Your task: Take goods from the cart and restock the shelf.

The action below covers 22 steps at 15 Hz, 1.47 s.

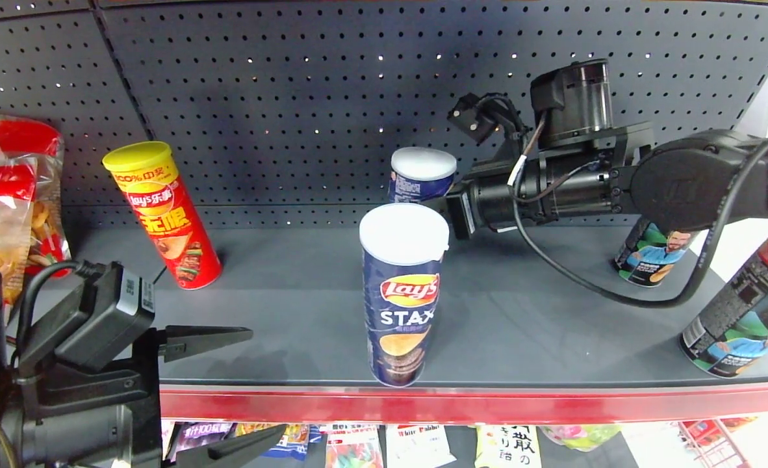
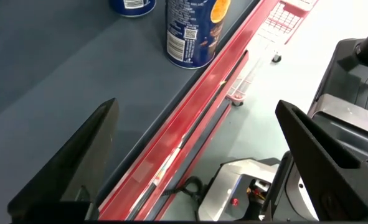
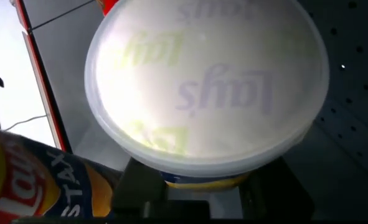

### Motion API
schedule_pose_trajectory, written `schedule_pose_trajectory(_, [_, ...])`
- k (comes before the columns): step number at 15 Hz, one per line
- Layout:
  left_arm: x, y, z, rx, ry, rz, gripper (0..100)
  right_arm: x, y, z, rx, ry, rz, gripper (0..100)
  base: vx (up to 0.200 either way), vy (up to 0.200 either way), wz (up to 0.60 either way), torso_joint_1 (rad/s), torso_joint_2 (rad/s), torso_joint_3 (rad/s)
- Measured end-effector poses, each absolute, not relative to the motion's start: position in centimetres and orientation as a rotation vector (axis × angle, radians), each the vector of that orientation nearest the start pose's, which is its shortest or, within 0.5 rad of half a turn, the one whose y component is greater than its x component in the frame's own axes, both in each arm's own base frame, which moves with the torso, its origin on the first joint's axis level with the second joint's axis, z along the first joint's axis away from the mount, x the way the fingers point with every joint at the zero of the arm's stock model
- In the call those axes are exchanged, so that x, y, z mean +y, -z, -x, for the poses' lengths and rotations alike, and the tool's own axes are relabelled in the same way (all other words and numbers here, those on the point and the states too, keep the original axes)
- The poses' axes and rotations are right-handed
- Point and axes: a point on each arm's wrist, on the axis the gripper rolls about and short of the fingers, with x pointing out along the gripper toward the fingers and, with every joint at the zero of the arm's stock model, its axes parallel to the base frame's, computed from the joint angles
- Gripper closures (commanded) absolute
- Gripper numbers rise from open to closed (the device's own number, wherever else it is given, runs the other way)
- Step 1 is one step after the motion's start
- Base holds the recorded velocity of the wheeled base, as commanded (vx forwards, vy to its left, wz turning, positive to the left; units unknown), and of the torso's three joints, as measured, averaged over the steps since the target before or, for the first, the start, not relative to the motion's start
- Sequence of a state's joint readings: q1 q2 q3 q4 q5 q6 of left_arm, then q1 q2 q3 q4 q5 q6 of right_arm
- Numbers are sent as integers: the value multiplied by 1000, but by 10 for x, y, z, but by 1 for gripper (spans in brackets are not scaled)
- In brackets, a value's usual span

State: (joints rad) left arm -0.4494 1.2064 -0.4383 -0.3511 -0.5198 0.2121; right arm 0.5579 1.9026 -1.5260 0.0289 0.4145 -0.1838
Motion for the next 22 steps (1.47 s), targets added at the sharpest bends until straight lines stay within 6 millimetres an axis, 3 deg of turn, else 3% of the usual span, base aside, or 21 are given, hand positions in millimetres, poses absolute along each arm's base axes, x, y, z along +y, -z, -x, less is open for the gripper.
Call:
schedule_pose_trajectory(8, [-81, -173, -142, 334, 995, -171, 0, 205, -247, -300, 333, -973, 206, 0, 0, 0, 0, 0, 0, 0])
schedule_pose_trajectory(11, [-82, -172, -144, 343, 996, -170, 0, 192, -252, -284, 336, -958, 207, 0, 0, 0, 0, 0, 0, 0])
schedule_pose_trajectory(15, [-85, -169, -152, 365, 972, -179, 0, 161, -244, -269, 397, -791, 202, 0, 0, 0, 0, 0, 0, 0])
schedule_pose_trajectory(18, [-90, -166, -162, 392, 951, -188, 0, 140, -241, -245, 424, -763, 191, 0, 0, 0, 0, 0, 0, 0])
schedule_pose_trajectory(22, [-98, -161, -179, 435, 921, -199, 0, 112, -242, -193, 401, -759, 179, 0, 0, 0, 0, 0, 0, 0])
